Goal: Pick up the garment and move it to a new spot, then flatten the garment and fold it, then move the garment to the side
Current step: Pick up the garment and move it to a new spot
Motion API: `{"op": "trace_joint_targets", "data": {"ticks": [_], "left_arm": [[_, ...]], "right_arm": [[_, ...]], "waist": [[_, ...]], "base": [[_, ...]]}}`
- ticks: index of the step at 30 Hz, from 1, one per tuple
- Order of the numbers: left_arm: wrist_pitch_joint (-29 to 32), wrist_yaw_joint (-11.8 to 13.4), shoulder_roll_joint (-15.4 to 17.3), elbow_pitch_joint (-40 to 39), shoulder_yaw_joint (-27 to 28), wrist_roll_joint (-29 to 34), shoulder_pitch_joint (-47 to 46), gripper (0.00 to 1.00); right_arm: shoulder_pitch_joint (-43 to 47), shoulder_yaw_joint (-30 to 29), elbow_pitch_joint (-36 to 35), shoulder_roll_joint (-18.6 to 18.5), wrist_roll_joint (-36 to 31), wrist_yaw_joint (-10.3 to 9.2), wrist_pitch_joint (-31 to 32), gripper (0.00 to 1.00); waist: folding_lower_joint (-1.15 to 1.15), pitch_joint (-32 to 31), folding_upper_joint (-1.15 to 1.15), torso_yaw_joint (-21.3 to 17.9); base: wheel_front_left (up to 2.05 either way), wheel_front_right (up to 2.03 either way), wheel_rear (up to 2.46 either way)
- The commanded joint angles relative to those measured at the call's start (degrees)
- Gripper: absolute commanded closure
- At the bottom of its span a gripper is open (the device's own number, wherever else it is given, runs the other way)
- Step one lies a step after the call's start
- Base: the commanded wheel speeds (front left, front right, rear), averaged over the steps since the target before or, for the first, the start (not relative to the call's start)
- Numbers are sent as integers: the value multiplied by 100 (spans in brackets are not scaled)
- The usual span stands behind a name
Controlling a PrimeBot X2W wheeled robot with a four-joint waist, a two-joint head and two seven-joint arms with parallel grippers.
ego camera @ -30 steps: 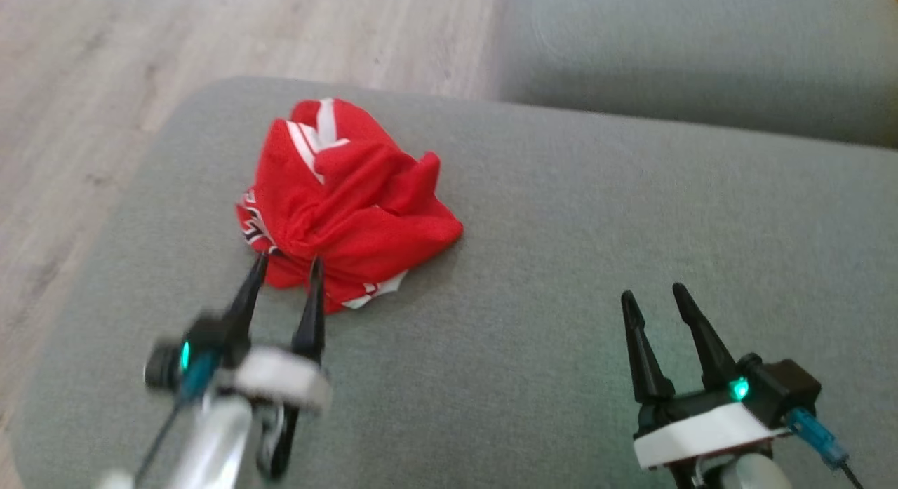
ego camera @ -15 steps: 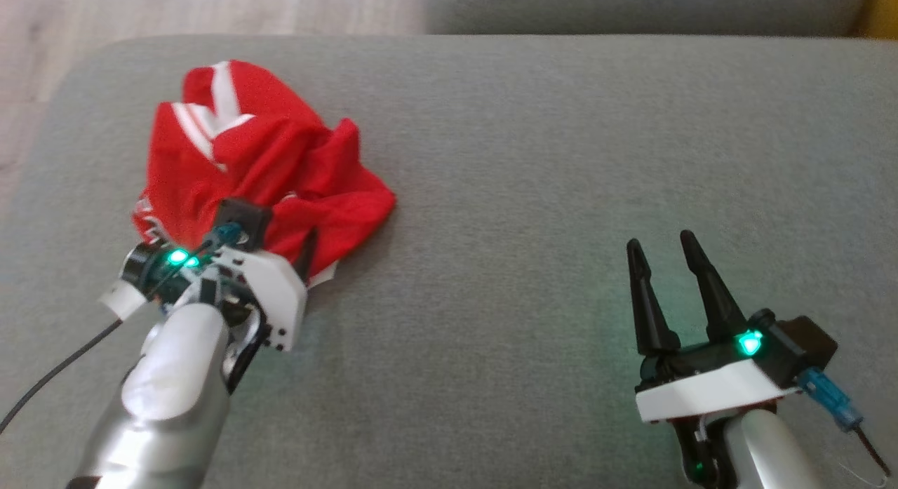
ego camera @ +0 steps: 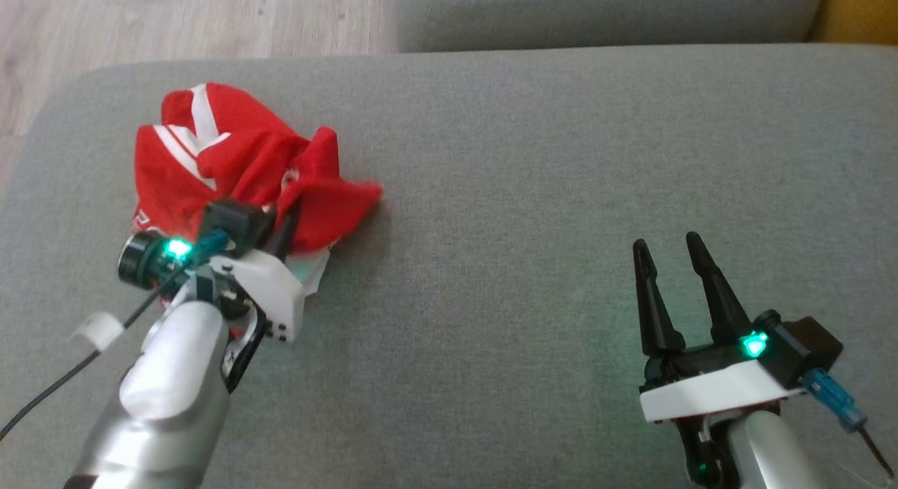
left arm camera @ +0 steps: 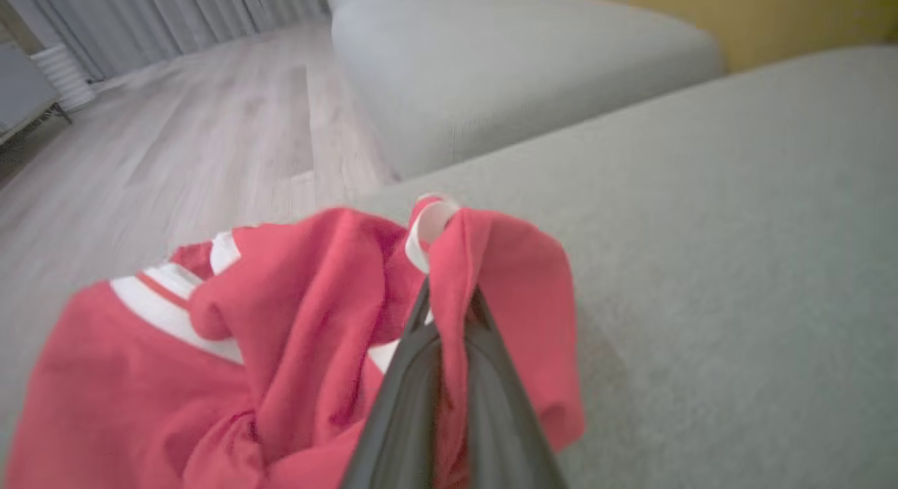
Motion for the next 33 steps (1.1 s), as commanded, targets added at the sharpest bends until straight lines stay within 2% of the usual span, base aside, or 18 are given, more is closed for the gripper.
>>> {"op": "trace_joint_targets", "data": {"ticks": [1, 6, 13, 18, 24, 28, 33], "left_arm": [[-183, -1, 154, -292, 289, -96, -361, 100], [-949, -10, 218, -1125, 269, -67, -530, 100], [-1430, 108, 175, -2179, 381, -90, -681, 100], [-1553, 104, 157, -2979, 276, -11, -829, 100], [-1562, 81, 130, -3554, 121, -6, -932, 100], [-1582, 56, 90, -3797, -46, -11, -997, 100], [-1415, 16, 84, -3652, -367, -5, -1167, 100]], "right_arm": [[-77, 100, -133, -36, 22, -4, -62, 0], [41, 39, -72, -36, 15, -4, -62, 0], [141, 13, -74, -36, 64, -4, -62, 0], [168, -53, -82, -36, 86, -4, -62, 0], [135, -79, -136, -36, 103, -4, -62, 0], [103, -188, -185, -36, 92, -4, -62, 0], [6, -184, -307, -36, 159, -4, -62, 0]], "waist": [[0, -99, 0, -13], [0, -469, 0, -90], [0, -770, 0, -279], [0, -857, 0, -454], [0, -872, 0, -759], [0, -829, 0, -1099], [0, -658, 0, -1674]], "base": [[0, 0, 0], [0, 0, 0], [0, 0, 0], [0, 0, 0], [0, 0, 0], [0, 0, 0], [0, 0, 0]]}}
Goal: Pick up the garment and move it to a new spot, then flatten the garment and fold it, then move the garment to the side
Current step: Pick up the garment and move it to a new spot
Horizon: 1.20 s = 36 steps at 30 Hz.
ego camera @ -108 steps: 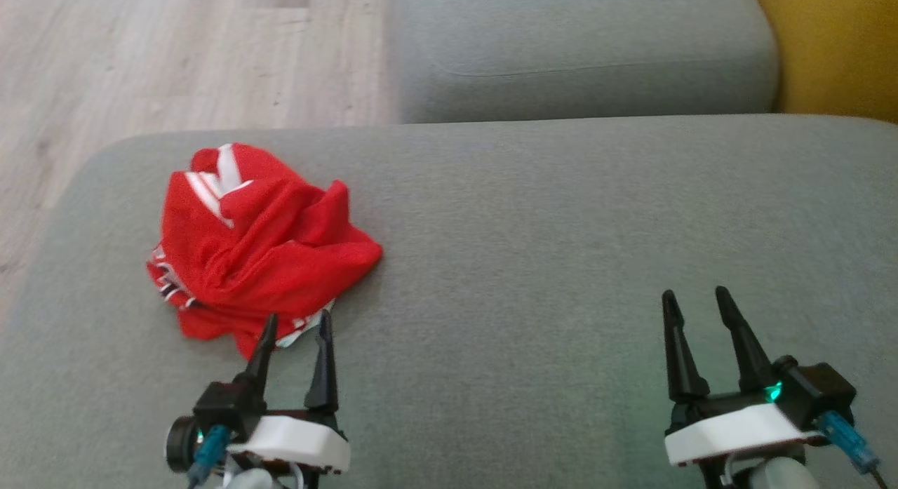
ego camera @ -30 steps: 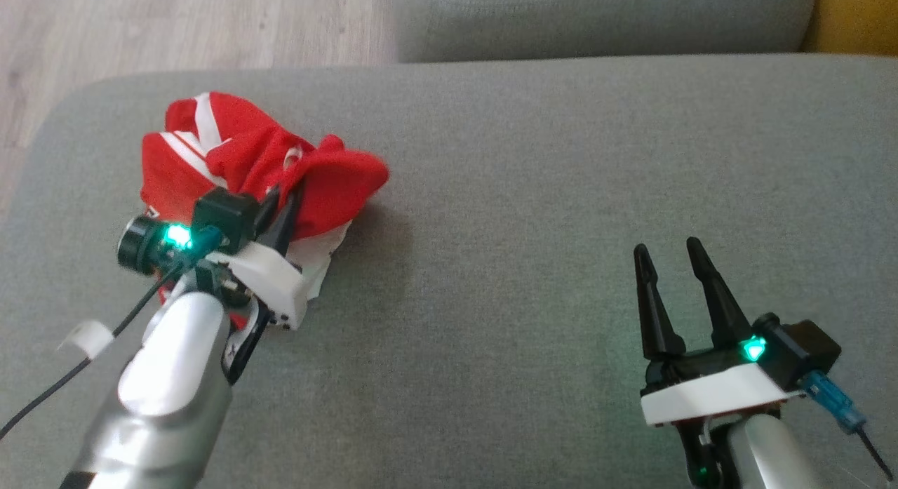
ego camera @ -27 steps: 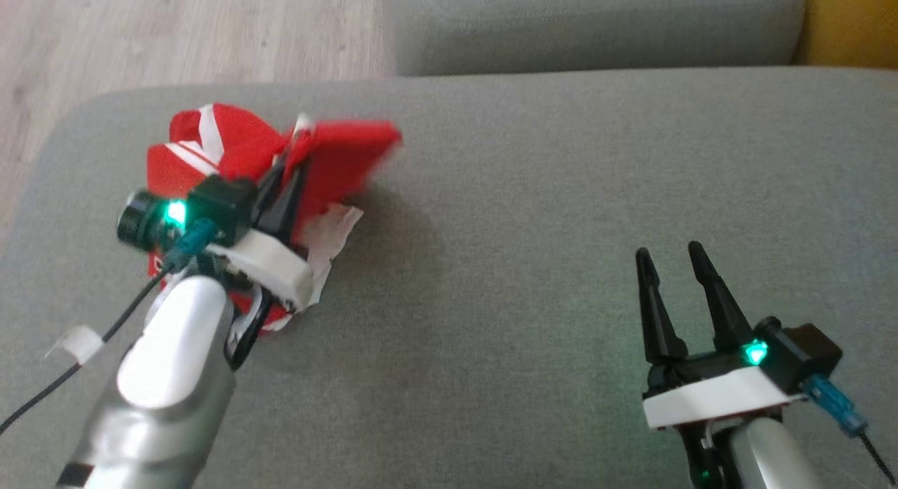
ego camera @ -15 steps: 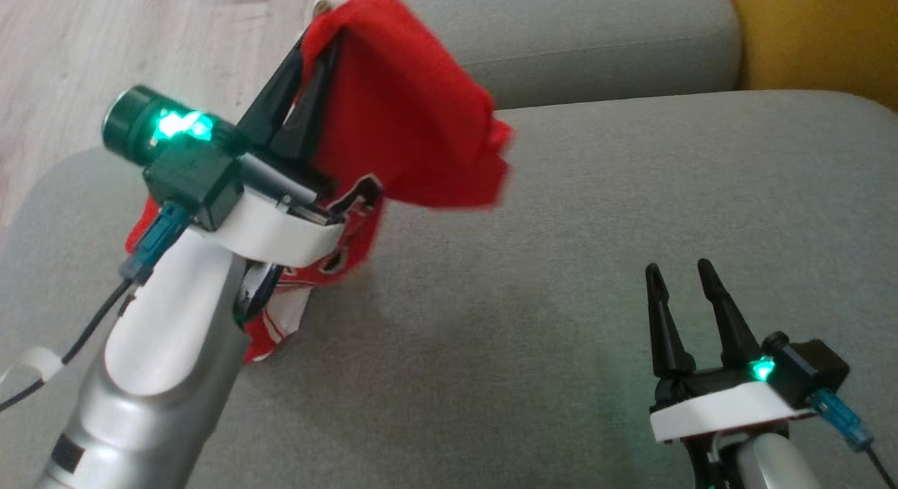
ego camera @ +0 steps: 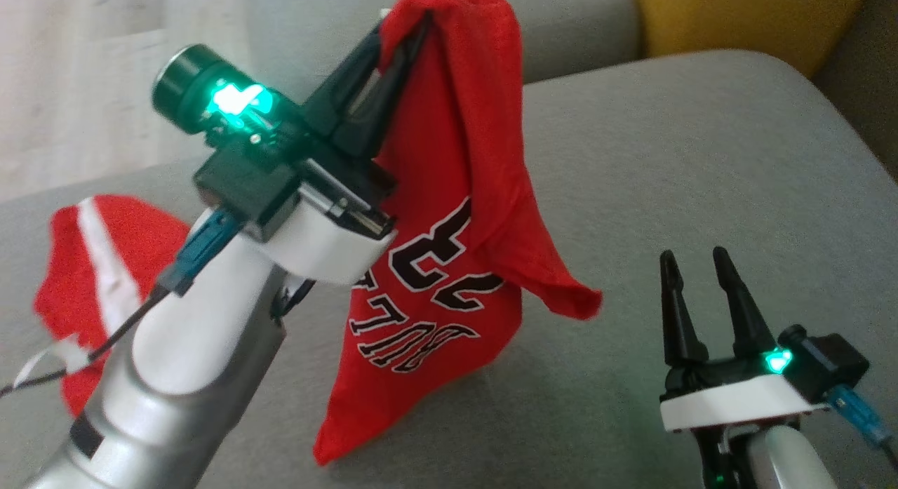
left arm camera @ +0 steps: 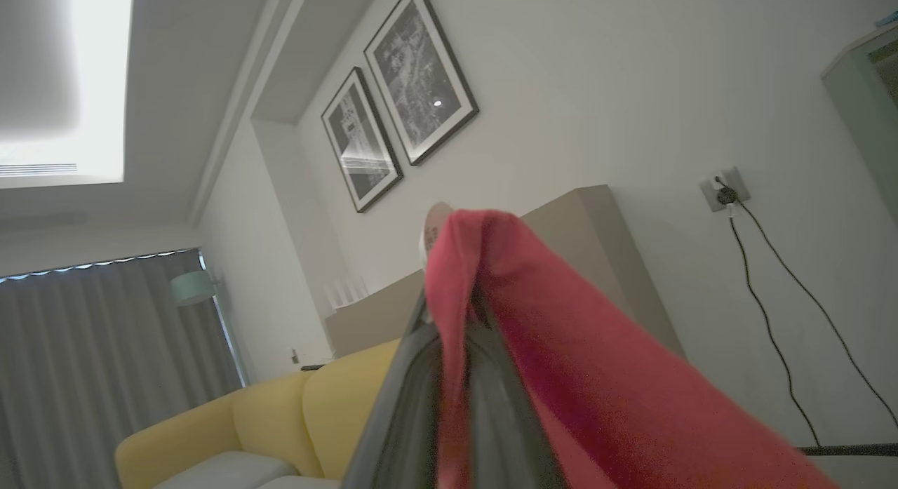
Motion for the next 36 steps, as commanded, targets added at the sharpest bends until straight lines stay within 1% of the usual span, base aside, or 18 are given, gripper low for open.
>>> {"op": "trace_joint_targets", "data": {"ticks": [1, 5, 9, 11, 15, 17, 18, 19, 20, 21, 24, 27, 32, 36], "left_arm": [[45, -31, 98, -11, 126, 27, -504, 100], [64, -58, 218, 672, -167, 181, -941, 100], [-60, -75, 401, 1554, -499, 352, -1611, 100], [-152, -78, 486, 2027, -763, 435, -1992, 100], [-360, -79, 564, 3029, -1114, 428, -2674, 100], [-434, -77, 568, 3512, -1141, 472, -2941, 100], [-460, -49, 558, 3738, -1144, 526, -3054, 66], [-460, -49, 558, 3738, -1144, 526, -3054, 66], [-477, 28, 532, 3974, -1119, 553, -3137, 7], [-489, 119, 496, 4205, -1101, 581, -3204, 0], [-508, 326, 372, 4755, -1104, 657, -3345, 0], [-518, 437, 227, 4930, -994, 557, -3362, 0], [-521, 481, 117, 4600, -776, 369, -3113, 0], [-521, 445, 44, 4184, -539, 127, -2690, 0]], "right_arm": [[-290, 134, -261, -38, 83, -4, -62, 0], [-388, 198, -354, -38, 203, -4, -62, 0], [-493, 444, -418, -38, 340, -4, -62, 0], [-522, 557, -443, -38, 412, -4, -62, 0], [-575, 795, -484, -38, 509, -4, -62, 0], [-584, 880, -512, -38, 540, -4, -62, 0], [-585, 909, -529, -38, 552, -4, -62, 0], [-585, 909, -529, -38, 552, -4, -62, 0], [-585, 937, -534, -38, 559, -4, -62, 0], [-583, 959, -530, -38, 561, -4, -62, 0], [-583, 994, -514, -38, 553, -4, -62, 0], [-585, 975, -509, -38, 534, -4, -62, 0], [-616, 854, -488, -38, 446, -4, -62, 0], [-621, 688, -464, -38, 355, -4, -62, 0]], "waist": [[0, 188, 0, -445], [0, 426, 0, -944], [0, 710, 0, -1467], [0, 837, 0, -1675], [0, 1035, 0, -1998], [0, 1104, 0, -2088], [0, 1132, 0, -2115], [0, 1132, 0, -2115], [0, 1152, 0, -2131], [0, 1163, 0, -2135], [0, 1192, 0, -2087], [0, 1189, 0, -1960], [0, 1120, 0, -1595], [0, 980, 0, -1225]], "base": [[0, 0, 0], [0, 0, 0], [0, 0, 0], [0, 0, 0], [0, 0, 0], [0, 0, 0], [0, 0, 0], [0, 0, 0], [0, 0, 0], [0, 0, 0], [0, 0, 0], [0, 0, 0], [0, 0, 0], [0, 0, 0]]}}
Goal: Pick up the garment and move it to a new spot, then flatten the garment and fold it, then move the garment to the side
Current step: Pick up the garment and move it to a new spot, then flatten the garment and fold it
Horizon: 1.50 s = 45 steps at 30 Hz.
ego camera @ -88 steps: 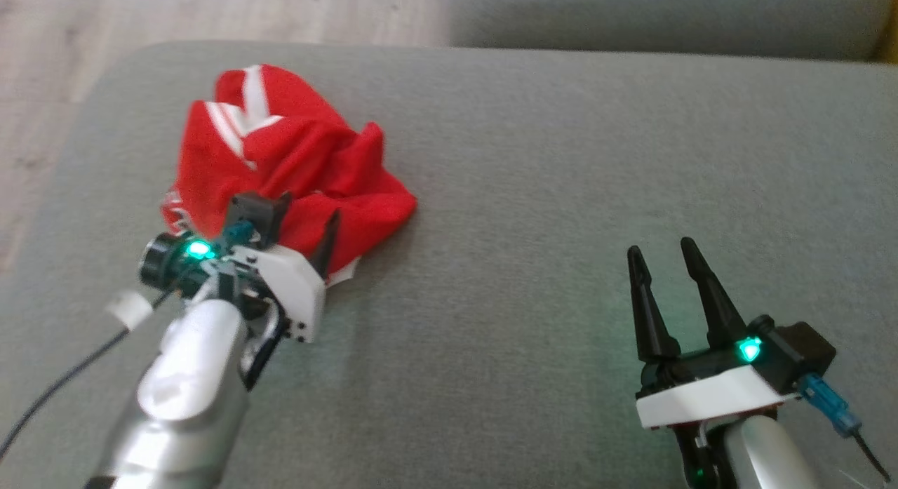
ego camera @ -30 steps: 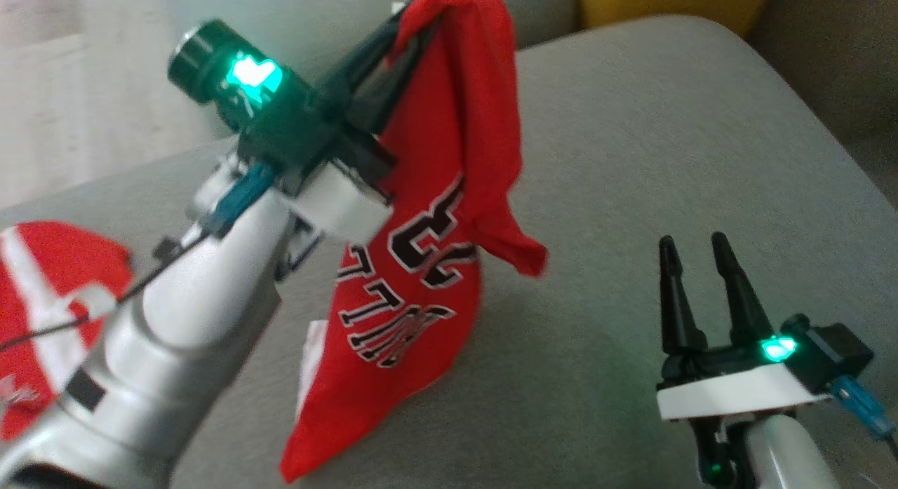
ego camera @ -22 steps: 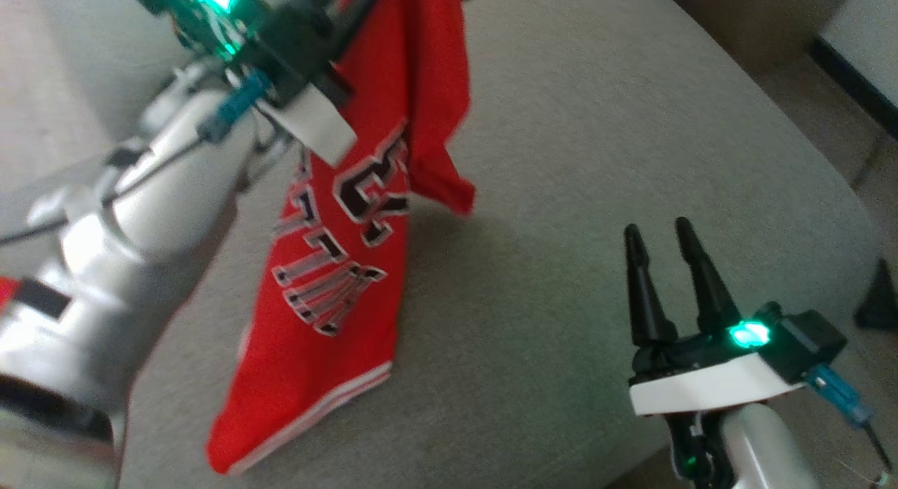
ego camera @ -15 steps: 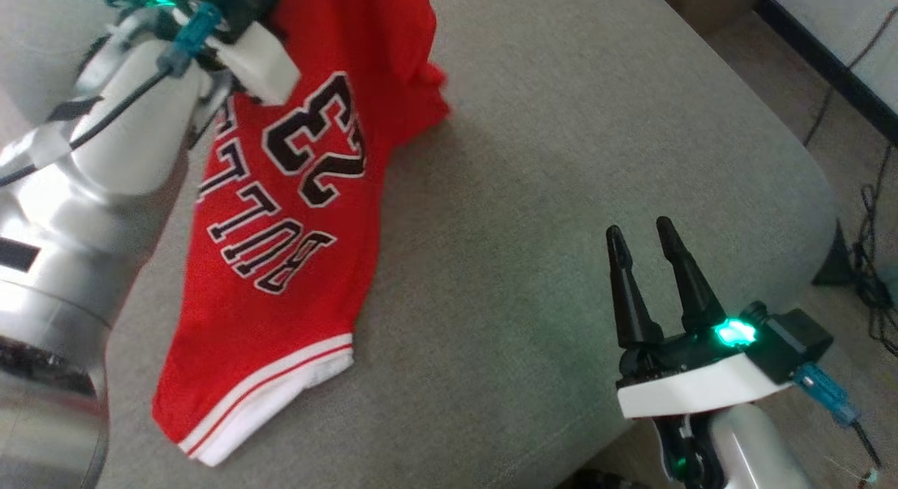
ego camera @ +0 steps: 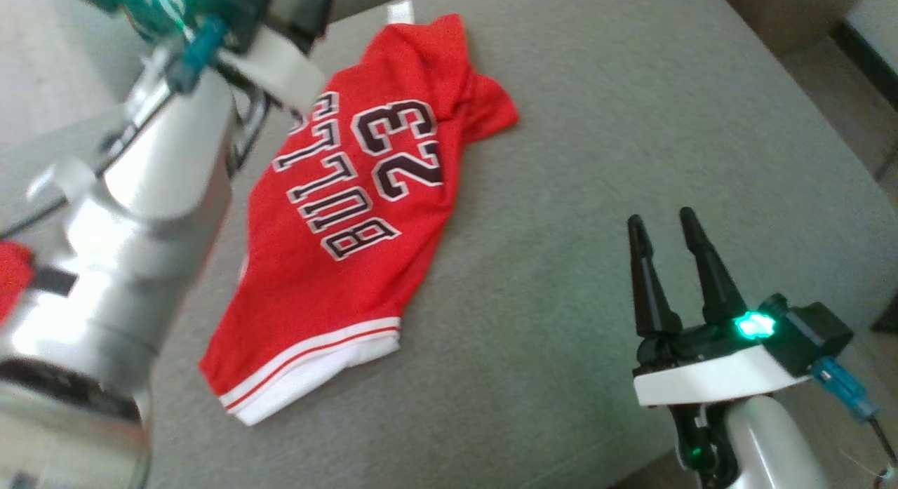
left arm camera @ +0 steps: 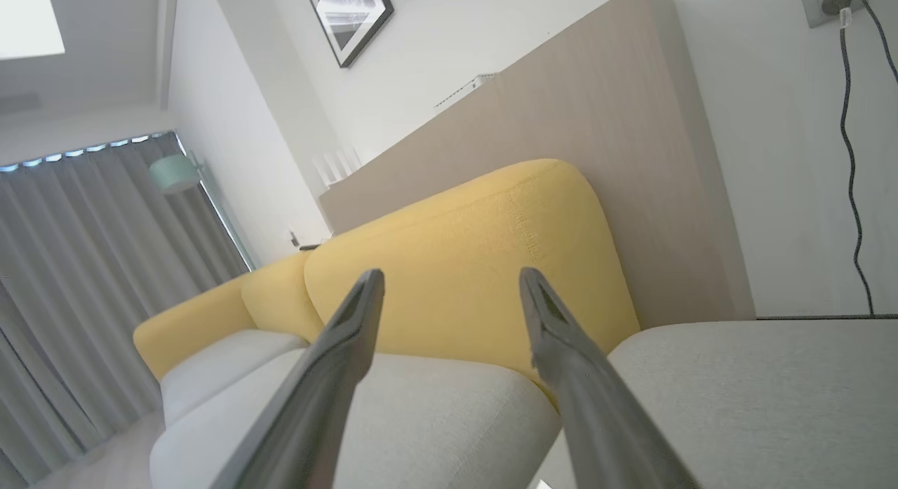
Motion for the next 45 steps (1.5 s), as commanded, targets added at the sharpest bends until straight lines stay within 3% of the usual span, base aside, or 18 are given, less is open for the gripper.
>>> {"op": "trace_joint_targets", "data": {"ticks": [1, 5, 12, 19, 23, 29, 38, 45], "left_arm": [[-24, 6, 143, -236, 223, -38, -54, 0], [-24, 61, 102, -784, 530, -314, 661, 0], [-24, 376, 75, -1919, 1043, -644, 2440, 0], [-25, 652, -88, -2779, 1294, -739, 4227, 0], [-25, 698, -245, -2968, 1317, -731, 4884, 0], [-25, 626, -339, -3040, 1342, -579, 4975, 0], [83, 360, -460, -2377, 1120, -744, 5074, 0], [72, 357, -475, -1874, 1048, -723, 4994, 0]], "right_arm": [[-204, 65, -161, -33, -53, -4, -61, 0], [-126, -159, -138, -33, -176, -4, -61, 0], [152, -583, -117, -33, -360, -4, -61, 0], [365, -826, -75, -33, -493, -4, -61, 0], [431, -891, -59, -33, -519, -4, -61, 0], [403, -873, -37, -33, -530, -4, -61, 0], [351, -772, 4, -33, -476, -4, -61, 0], [334, -726, -2, -33, -495, -4, -61, 0]], "waist": [[0, -151, 0, 290], [0, -354, 0, 741], [0, -689, 0, 1532], [0, -837, 0, 2029], [0, -875, 0, 2144], [0, -843, 0, 2147], [0, -798, 0, 1861], [0, -734, 0, 1731]], "base": [[0, 0, 0], [0, 0, 0], [0, 0, 0], [0, 0, 0], [0, 0, 0], [0, 0, 0], [0, 0, 0], [0, 0, 0]]}}
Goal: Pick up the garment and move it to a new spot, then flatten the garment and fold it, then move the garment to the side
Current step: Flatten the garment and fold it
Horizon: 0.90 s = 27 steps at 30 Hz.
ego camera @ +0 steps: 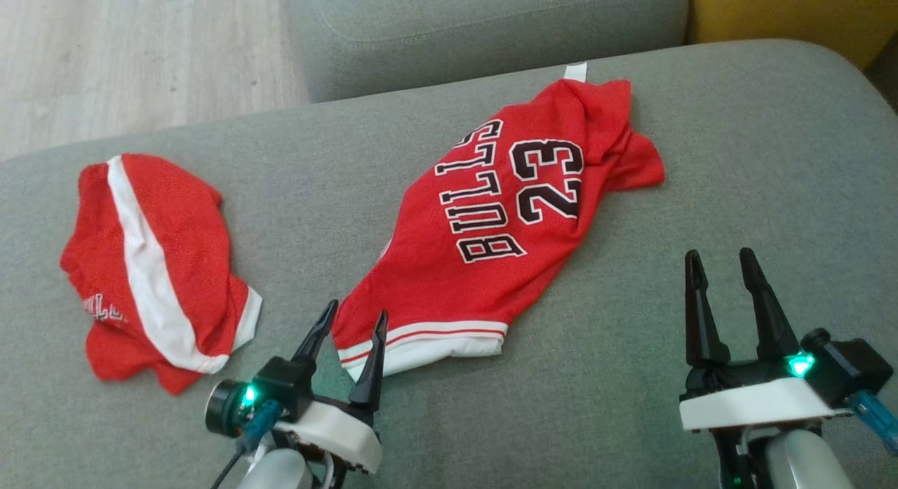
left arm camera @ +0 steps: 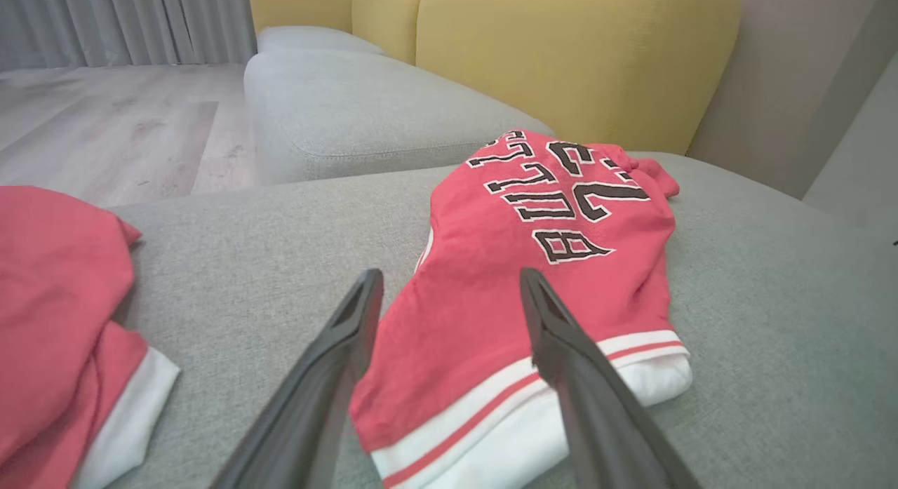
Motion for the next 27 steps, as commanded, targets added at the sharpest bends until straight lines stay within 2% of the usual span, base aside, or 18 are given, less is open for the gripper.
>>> {"op": "trace_joint_targets", "data": {"ticks": [1, 5, 10, 19, 23, 24, 25, 27], "left_arm": [[-44, -11, 37, -104, 162, 56, -323, 0], [101, -73, 21, 131, 38, 136, -587, 0], [819, -53, 25, 622, -36, 91, -826, 0], [1470, 425, 131, 972, -39, 170, -861, 0], [1732, 137, 127, 960, -227, 123, -843, 0], [1788, 51, 147, 945, -291, 132, -846, 91], [1806, -12, 172, 916, -338, 146, -849, 100], [1797, -53, 194, 875, -371, 162, -863, 100]], "right_arm": [[-172, 146, -191, -38, -4, -4, -60, 0], [-202, 149, -220, -38, 13, -4, -60, 0], [-267, 247, -234, -38, 18, -4, -60, 0], [-296, 254, -214, -38, 68, -4, -60, 0], [-320, 312, -192, -38, 87, -4, -60, 0], [-329, 324, -188, -38, 88, -4, -60, 0], [-340, 341, -182, -38, 89, -4, -60, 0], [-351, 353, -179, -38, 90, -4, -60, 0]], "waist": [[0, 49, 0, -37], [0, 195, 0, -89], [0, 367, 0, -193], [0, 430, 0, -278], [0, 422, 0, -331], [0, 418, 0, -347], [0, 415, 0, -372], [0, 413, 0, -393]], "base": [[0, 0, 0], [0, 0, 0], [0, 0, 0], [0, 0, 0], [0, 0, 0], [0, 0, 0], [0, 0, 0], [0, 0, 0]]}}
